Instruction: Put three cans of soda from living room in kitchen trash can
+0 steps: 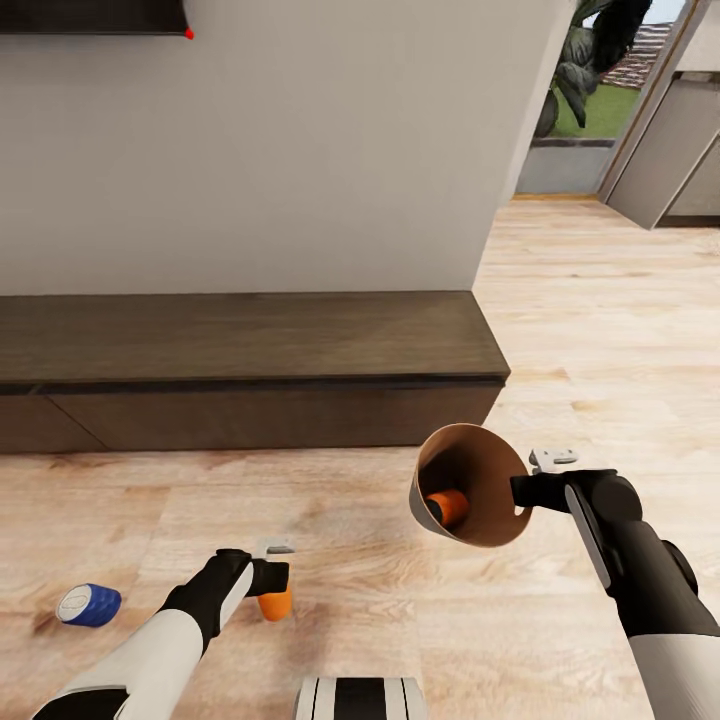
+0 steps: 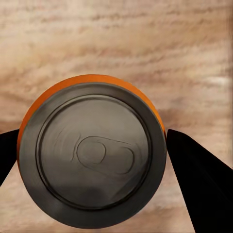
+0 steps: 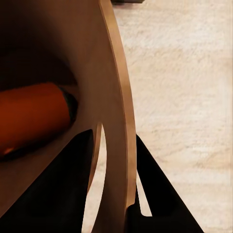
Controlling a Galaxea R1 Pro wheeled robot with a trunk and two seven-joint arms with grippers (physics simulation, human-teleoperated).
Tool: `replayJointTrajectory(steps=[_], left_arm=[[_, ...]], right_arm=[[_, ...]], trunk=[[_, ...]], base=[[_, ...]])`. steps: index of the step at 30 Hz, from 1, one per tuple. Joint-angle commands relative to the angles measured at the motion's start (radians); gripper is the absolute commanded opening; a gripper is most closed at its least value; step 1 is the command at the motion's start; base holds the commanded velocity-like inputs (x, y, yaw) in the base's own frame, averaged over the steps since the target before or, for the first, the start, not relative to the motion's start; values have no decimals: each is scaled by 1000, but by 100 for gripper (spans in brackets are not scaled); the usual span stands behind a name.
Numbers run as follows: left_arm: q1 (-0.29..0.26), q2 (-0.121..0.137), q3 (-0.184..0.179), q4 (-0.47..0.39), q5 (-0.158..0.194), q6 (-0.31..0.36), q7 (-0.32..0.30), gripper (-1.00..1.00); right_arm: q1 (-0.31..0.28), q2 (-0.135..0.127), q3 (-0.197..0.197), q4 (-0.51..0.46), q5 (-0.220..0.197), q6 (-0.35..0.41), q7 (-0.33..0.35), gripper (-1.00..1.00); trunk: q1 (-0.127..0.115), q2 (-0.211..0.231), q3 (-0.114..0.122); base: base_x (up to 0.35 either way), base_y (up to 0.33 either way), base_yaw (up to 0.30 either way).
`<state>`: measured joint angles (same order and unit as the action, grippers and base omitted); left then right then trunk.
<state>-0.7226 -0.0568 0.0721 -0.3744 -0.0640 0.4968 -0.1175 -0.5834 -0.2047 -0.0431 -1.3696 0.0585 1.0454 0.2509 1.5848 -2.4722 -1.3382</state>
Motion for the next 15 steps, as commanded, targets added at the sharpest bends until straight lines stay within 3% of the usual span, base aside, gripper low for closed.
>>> replayJointTrajectory(steps=[1, 15], left_arm=[[0, 0, 0, 0, 0, 0, 0, -100], [0, 1, -1, -11, 1, 11, -10, -100]], right_arm=[[0, 0, 0, 0, -22, 2, 5, -100], [2, 1, 2, 39, -22, 2, 0, -100]], trunk=[[-4, 7, 3], [-58, 105, 47]], base=[[0, 0, 0], [0, 0, 0]])
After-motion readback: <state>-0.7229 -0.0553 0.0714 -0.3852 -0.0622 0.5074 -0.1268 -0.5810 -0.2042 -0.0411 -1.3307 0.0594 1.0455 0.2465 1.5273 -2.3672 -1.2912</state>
